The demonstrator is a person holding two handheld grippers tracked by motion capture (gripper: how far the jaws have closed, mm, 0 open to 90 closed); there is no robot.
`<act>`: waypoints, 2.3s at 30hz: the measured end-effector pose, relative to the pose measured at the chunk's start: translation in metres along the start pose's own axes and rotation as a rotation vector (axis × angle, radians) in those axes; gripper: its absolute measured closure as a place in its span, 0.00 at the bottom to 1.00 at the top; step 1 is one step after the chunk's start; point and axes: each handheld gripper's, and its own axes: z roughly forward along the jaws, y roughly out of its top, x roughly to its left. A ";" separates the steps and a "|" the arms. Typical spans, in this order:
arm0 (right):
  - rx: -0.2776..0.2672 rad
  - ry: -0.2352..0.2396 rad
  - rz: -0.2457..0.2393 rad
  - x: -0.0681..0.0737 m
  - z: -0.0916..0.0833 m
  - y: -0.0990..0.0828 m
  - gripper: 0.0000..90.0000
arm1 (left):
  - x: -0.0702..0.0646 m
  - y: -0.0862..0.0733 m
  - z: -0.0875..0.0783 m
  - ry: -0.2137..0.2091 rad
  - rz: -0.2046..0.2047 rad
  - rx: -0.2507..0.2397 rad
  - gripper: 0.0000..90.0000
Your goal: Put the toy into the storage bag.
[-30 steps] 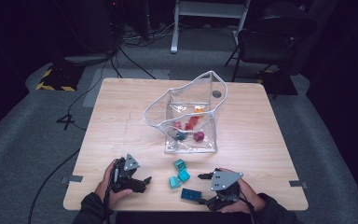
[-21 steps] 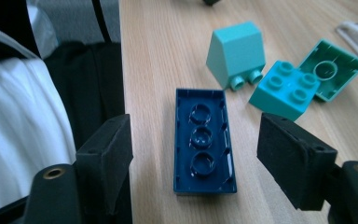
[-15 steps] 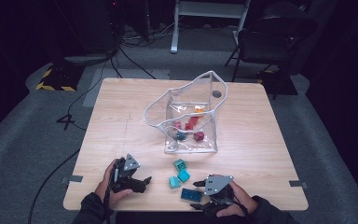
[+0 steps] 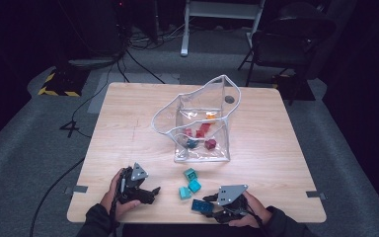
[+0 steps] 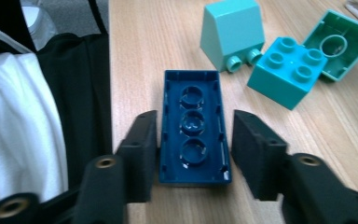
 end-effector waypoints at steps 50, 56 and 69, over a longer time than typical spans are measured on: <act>-0.124 -0.173 0.066 -0.031 -0.058 0.010 0.66 | 0.000 0.000 0.000 0.001 -0.001 0.000 0.06; -0.142 -0.199 0.059 -0.034 -0.071 0.019 0.66 | 0.000 0.000 0.000 0.002 -0.001 0.000 0.06; -0.173 -0.248 0.069 -0.046 -0.100 0.040 0.66 | 0.000 0.000 0.000 0.002 -0.001 0.001 0.06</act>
